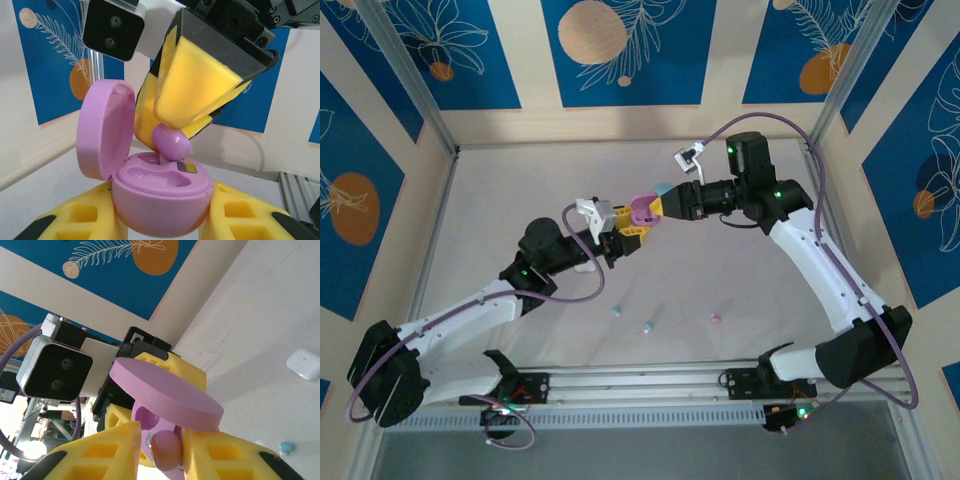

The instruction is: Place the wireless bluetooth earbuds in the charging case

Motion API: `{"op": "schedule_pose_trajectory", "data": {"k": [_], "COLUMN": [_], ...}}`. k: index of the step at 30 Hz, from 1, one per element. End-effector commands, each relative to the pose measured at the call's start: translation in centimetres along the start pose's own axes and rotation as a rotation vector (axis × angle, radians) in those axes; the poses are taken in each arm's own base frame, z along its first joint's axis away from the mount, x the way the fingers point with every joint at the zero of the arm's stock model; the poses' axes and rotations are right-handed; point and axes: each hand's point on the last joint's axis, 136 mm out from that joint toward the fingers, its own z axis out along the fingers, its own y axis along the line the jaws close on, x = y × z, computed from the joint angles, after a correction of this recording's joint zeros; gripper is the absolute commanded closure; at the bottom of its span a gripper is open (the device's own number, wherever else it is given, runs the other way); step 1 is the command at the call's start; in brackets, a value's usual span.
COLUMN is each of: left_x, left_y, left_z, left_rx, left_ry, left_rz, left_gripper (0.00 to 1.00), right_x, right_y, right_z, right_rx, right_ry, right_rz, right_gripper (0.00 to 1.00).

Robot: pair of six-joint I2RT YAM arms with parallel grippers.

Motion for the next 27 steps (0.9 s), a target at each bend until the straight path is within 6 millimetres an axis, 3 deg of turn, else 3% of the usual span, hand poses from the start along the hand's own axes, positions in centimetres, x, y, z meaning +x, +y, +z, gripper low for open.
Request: {"op": "schedule_pose_trajectory", "data": {"k": [1,24,27], "left_x": [-3.6,-3.2,-3.2], "left_y": [-0.8,-0.9,-0.9], "left_z": [0.1,0.2,0.2], "left_rx": [0.022,0.033,0.030], "left_ry": [-0.106,-0.095,-0.092], "left_rz": [0.026,0.022,0.025], "left_gripper": [0.78,0.78,0.78], "right_x": [0.5,-0.4,-0.6], "right_y": [0.6,0.5,0.5], "right_z": [-0.4,-1.4,-1.8], "right_rx": [0.029,0.111,0.132], "right_ry": [0.007,-0.045,-0.065], "right_rz": [-0.008,-0.002,-0.003], "right_gripper": [0.70,0.65,0.59]}}
